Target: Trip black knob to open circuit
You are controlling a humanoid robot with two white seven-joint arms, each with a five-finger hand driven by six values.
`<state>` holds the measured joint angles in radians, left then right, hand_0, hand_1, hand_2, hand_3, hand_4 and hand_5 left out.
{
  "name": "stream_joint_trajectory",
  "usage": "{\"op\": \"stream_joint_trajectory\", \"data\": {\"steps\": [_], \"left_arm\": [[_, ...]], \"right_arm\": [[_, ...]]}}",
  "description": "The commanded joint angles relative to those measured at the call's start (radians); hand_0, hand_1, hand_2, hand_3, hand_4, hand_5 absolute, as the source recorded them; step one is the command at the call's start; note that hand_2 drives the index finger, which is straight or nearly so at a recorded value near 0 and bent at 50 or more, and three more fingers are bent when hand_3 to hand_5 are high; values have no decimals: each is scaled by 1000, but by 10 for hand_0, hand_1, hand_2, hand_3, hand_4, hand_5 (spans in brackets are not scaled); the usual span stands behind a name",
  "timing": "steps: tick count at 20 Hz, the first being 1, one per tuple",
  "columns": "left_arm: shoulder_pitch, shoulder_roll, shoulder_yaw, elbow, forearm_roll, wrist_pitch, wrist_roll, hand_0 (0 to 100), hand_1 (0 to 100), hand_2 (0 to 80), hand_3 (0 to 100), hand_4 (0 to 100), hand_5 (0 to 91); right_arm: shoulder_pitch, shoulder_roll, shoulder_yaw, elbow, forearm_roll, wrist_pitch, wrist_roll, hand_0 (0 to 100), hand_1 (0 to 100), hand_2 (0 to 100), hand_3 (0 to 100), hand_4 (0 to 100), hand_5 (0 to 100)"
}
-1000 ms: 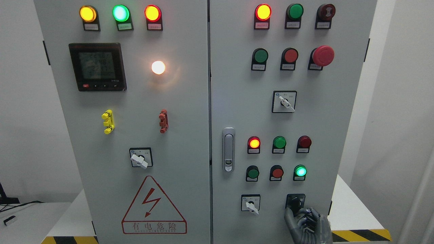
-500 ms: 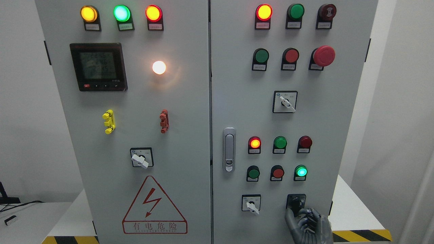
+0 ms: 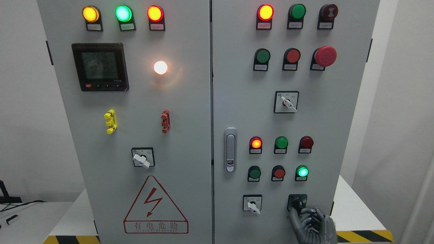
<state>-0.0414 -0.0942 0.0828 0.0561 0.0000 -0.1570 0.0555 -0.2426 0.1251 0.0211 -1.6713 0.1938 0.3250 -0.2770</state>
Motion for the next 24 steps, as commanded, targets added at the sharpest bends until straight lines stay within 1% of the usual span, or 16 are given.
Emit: {"op": "stream_joint_trajectory", "data": {"steps": [1,19,24], "left_arm": [[0,1,0,1,-31,1,0,120,389,0,0,0,0],[0,1,0,-1,-31,1,0,120,389,0,0,0,0],[0,1,0,-1,-31,1,0,120,389,0,0,0,0]], "right_arm": [[0,-1,13,1,6,2,-1,331,669,535,871,911,997],[2,-7,14,2,65,-21,4,331,682,532,868,906,994],[3,-9,14,4,90,-23,5,335,714,519,860,903,994]]}}
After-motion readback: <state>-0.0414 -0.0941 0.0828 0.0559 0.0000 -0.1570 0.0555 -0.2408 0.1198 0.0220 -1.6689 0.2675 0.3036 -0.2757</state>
